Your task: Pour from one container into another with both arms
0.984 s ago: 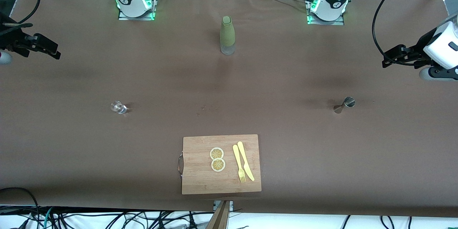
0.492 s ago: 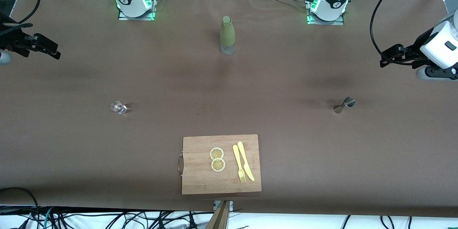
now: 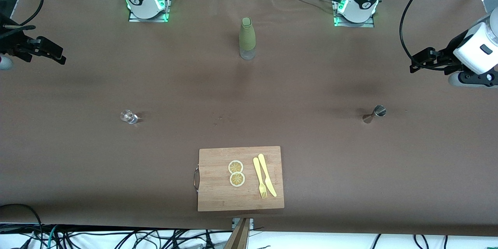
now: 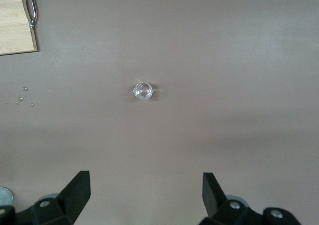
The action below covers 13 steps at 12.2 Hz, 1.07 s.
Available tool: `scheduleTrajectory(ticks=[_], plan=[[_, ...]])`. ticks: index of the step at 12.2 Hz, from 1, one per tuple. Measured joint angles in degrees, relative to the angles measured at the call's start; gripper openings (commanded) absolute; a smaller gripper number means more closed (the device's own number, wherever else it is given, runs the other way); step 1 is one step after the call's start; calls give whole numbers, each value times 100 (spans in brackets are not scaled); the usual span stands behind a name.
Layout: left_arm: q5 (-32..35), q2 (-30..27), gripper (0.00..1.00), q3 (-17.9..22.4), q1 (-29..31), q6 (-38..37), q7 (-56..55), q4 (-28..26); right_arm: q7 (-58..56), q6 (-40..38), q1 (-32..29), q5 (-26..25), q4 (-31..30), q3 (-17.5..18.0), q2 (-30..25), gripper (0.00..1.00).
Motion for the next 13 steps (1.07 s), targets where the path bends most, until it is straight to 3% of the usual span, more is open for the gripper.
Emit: scheduleTrajectory(ticks=[13], plan=[[-118,28,100,18,63,185,224,-208,0,-4,0,0,0,5,0,100]])
